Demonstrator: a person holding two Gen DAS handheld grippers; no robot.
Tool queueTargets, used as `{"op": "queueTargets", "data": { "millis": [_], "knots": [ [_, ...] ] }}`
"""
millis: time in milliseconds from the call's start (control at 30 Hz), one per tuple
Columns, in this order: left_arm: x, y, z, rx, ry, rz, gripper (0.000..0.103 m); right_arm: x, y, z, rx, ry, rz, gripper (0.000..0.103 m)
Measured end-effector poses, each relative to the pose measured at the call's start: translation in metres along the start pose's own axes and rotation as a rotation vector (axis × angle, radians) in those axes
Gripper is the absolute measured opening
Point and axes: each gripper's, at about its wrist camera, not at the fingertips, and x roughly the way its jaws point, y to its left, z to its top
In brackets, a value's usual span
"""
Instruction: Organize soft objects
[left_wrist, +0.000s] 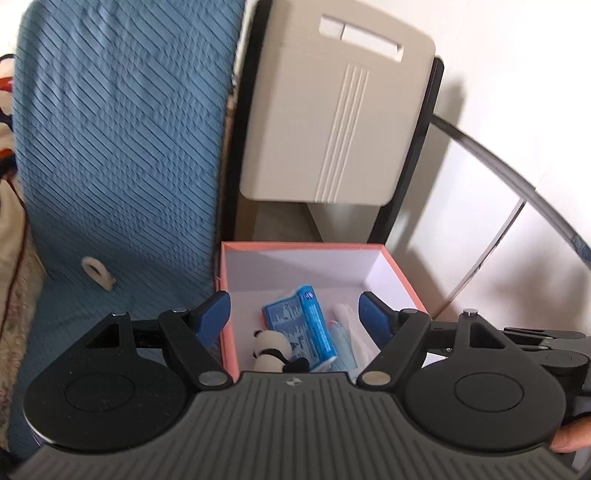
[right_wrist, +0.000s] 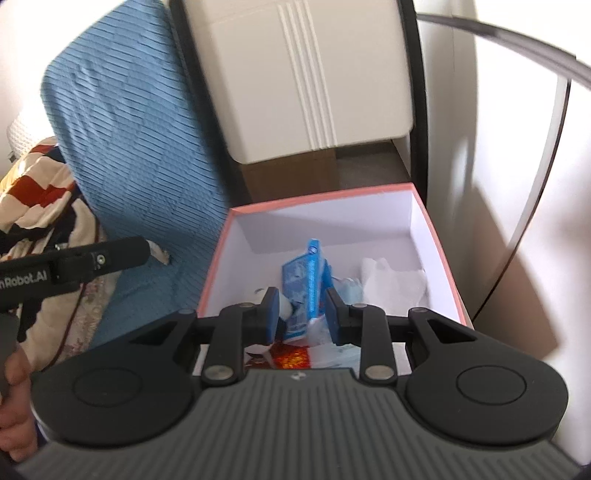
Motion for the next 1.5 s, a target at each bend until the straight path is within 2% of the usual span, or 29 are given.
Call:
{"op": "queueTargets", "data": {
  "millis": [300,633,867,1133,1500],
  "knots": [
    [-0.049,0.03,-0.006,0.042,-0.082,0.044,0.08,-0.033,0.046,-0.008,-0.045,-0.053,0.017,0.031],
    [-0.076,0.074,-0.04,0.0,-0.136,0.053,0.08,-0.036,0.086,-0.035,-0.063,-0.111,0.034,0.031],
    [-0.07,0.093,-0.06,0.055,-0.183,0.085,0.08,-0.017,0.112,-0.063,-0.107,-0.124,0.062,0.031],
    [-0.059,0.135,-0.089,-0.01,-0.181,0.101,0.08,0.012,0.134,-0.089,-0.147,-0.108,0.087,0.031],
    [-0.045,0.17,-0.12,-0.066,-0.151,0.168,0.08,0.051,0.147,-0.117,-0.197,-0.085,0.095,0.031]
  ]
}}
